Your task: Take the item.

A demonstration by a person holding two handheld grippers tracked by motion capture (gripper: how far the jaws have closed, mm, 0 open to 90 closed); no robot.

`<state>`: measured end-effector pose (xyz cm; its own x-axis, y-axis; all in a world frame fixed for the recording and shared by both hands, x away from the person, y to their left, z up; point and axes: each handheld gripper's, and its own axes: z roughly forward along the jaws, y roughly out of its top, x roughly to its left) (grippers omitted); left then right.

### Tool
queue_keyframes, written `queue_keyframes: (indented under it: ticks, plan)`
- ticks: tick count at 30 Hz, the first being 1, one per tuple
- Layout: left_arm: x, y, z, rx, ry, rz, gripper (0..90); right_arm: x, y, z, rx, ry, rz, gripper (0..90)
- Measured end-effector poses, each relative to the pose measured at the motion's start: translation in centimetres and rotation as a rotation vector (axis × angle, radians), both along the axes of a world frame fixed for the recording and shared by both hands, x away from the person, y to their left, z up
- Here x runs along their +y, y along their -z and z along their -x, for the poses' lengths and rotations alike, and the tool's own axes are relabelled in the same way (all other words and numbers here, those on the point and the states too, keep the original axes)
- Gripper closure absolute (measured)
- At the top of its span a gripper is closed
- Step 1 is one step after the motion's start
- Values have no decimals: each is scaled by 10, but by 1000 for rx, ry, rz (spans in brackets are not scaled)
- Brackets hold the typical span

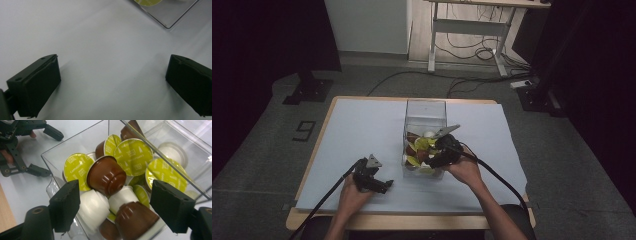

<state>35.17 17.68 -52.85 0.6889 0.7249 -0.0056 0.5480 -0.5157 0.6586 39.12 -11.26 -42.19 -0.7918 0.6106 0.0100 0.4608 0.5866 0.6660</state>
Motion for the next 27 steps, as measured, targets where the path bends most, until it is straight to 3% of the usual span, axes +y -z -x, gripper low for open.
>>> queue_keyframes:
  ticks: [9, 23, 27]
  plan:
    - [0, 0, 0, 0, 0, 0, 0, 16, 6, -6, 11, -11, 23, 298]
    - [0, 0, 0, 0, 0, 0, 0, 36, 21, -15, 30, 30, 74, 305]
    - [0, 0, 0, 0, 0, 0, 0, 37, 23, -16, 36, 32, 86, 354]
